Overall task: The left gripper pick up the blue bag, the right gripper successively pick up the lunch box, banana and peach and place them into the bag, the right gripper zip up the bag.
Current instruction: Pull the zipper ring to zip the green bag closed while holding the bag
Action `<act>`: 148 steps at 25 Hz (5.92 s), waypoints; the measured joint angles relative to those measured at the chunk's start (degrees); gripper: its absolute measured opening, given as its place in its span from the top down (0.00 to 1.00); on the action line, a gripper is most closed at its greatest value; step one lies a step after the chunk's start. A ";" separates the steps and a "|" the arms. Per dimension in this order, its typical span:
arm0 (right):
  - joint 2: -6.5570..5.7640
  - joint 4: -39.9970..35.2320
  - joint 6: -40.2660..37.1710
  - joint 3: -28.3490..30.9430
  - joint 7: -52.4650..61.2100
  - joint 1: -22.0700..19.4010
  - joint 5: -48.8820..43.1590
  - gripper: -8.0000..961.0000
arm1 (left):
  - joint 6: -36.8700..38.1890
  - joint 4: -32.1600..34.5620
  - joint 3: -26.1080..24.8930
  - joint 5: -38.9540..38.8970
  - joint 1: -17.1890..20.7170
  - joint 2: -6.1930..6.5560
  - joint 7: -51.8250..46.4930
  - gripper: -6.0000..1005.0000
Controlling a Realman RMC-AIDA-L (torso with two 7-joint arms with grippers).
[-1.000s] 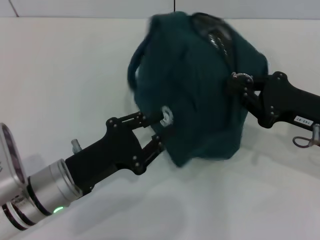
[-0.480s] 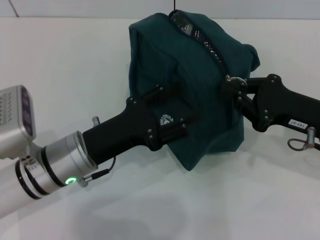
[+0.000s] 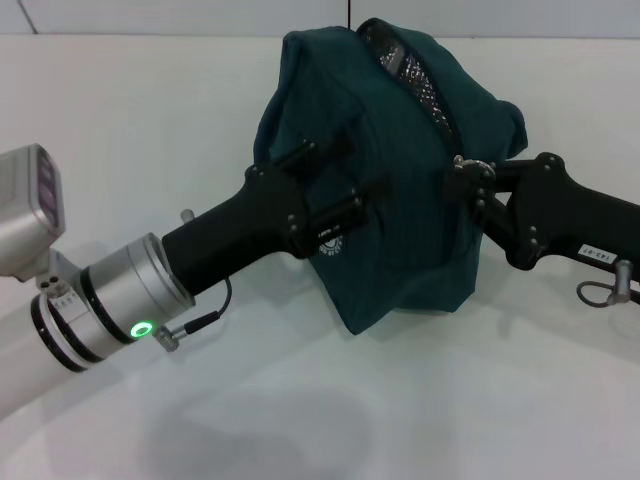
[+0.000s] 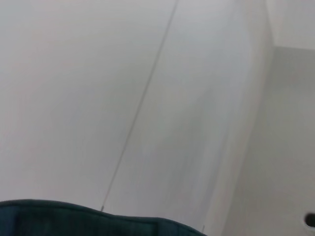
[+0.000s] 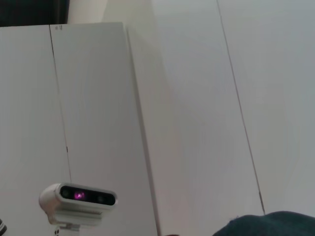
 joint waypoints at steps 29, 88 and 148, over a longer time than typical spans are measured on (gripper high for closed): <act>0.23 0.22 0.13 -3.00 -3.55 -0.11 -0.01 0.96 | -6.37 0.04 0.06 -3.98 -1.87 0.00 -4.46 0.24; -0.21 0.27 1.19 -3.64 1.55 -0.29 -6.87 0.61 | -3.95 2.41 0.62 -0.41 -0.45 0.00 4.55 0.94; 0.67 3.55 -6.28 -10.45 -12.84 -0.11 10.13 0.73 | -2.05 2.41 0.62 0.30 0.44 0.00 5.95 0.94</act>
